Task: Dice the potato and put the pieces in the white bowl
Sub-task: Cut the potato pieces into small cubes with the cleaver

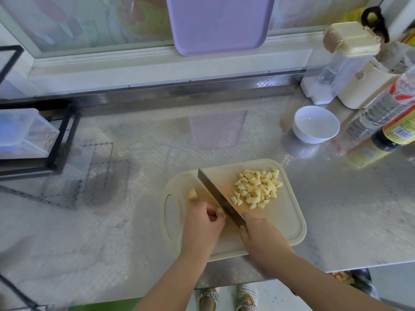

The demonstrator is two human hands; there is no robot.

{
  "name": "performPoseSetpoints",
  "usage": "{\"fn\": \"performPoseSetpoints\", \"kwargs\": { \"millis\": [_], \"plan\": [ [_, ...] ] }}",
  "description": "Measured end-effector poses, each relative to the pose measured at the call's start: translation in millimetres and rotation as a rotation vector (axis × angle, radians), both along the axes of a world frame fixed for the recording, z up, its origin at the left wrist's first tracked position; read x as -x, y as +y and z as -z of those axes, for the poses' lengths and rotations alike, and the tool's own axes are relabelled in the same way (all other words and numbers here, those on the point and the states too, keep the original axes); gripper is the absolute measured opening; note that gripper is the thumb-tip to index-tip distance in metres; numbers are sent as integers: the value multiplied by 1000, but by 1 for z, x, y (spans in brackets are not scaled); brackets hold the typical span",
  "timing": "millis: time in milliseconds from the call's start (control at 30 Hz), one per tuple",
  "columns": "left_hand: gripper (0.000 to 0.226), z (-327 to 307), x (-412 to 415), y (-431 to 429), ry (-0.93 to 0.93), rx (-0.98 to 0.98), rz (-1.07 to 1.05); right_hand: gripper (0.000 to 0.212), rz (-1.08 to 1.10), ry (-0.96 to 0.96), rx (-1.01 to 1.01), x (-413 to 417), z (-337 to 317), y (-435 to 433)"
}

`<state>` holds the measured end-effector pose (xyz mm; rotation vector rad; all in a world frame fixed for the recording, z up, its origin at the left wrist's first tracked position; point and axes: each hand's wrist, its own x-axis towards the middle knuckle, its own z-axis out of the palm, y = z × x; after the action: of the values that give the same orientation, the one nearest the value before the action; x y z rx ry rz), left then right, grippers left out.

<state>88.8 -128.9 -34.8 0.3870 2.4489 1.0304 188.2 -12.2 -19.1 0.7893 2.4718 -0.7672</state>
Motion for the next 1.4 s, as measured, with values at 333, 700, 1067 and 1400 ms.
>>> {"fn": "performPoseSetpoints", "kwargs": {
  "millis": [333,700,1067,1400],
  "plan": [
    [13,0,19,-7,101,12,211,21,60,78,83,-11,-6,25],
    [6,3,17,-7,74,-25,151,20,72,124,161,-9,-7,10],
    [2,3,17,-7,98,-18,154,20,62,88,146,-4,-2,9],
    [3,8,19,-10,82,-31,165,16,24,23,114,9,-1,3]
  ]
}}
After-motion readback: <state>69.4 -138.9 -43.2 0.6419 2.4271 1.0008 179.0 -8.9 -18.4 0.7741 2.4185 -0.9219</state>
